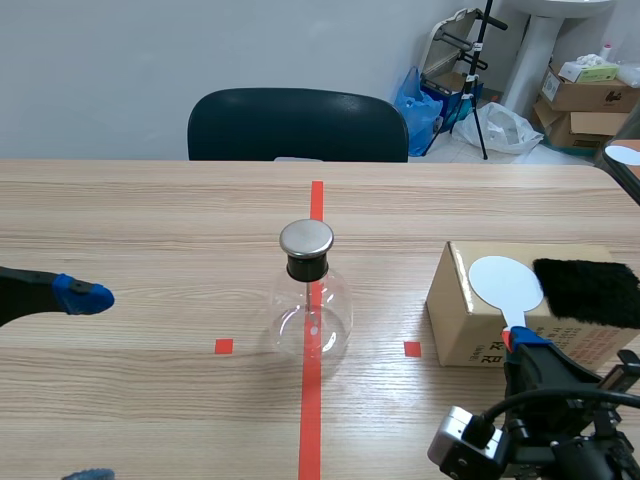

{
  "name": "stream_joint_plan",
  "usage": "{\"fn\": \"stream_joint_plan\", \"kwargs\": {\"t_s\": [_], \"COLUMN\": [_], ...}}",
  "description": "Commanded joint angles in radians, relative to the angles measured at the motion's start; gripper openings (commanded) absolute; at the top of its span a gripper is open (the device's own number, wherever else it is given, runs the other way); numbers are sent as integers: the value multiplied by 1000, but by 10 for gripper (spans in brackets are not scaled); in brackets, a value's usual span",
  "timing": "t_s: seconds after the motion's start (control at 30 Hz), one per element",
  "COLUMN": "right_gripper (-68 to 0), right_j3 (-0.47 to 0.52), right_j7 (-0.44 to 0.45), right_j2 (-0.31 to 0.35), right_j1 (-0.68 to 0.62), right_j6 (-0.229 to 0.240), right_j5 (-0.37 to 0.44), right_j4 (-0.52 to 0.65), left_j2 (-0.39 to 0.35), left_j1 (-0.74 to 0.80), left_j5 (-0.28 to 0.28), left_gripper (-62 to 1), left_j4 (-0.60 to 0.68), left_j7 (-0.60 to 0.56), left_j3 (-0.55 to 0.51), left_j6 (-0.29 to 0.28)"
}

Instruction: Do the electroscope experiment

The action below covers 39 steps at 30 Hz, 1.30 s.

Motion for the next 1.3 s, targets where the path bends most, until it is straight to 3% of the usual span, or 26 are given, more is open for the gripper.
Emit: {"fn": "stream_joint_plan", "kwargs": {"t_s": [0.0, 0.1, 0.13, 0.43, 0.5, 1.27], "right_gripper": [-665, -653, -619, -75, 4, 4], "right_j3": [2, 2, 2, 2, 2, 2], "right_j7": [-1, 5, 11, 26, 26, 26], "right_j2": [3, 3, 3, 5, 5, 5], "right_j1": [1, 1, 1, 1, 1, 1], "right_j6": [-57, -57, -57, -57, -57, -57], "right_j5": [11, 11, 11, 10, 10, 7], "right_j4": [14, 14, 14, 14, 14, 14], "left_j2": [5, 5, 5, 5, 5, 5], "left_j1": [0, 0, 0, 0, 0, 0], "left_j5": [-11, -11, -11, -11, -11, -11], "left_gripper": [14, 14, 14, 14, 14, 14], "left_j4": [2, 2, 2, 2, 2, 2], "left_j7": [-13, -13, -13, -13, -13, -13], "left_j3": [0, 0, 0, 0, 0, 0], "left_j6": [-2, -2, -2, -2, -2, -2]}}
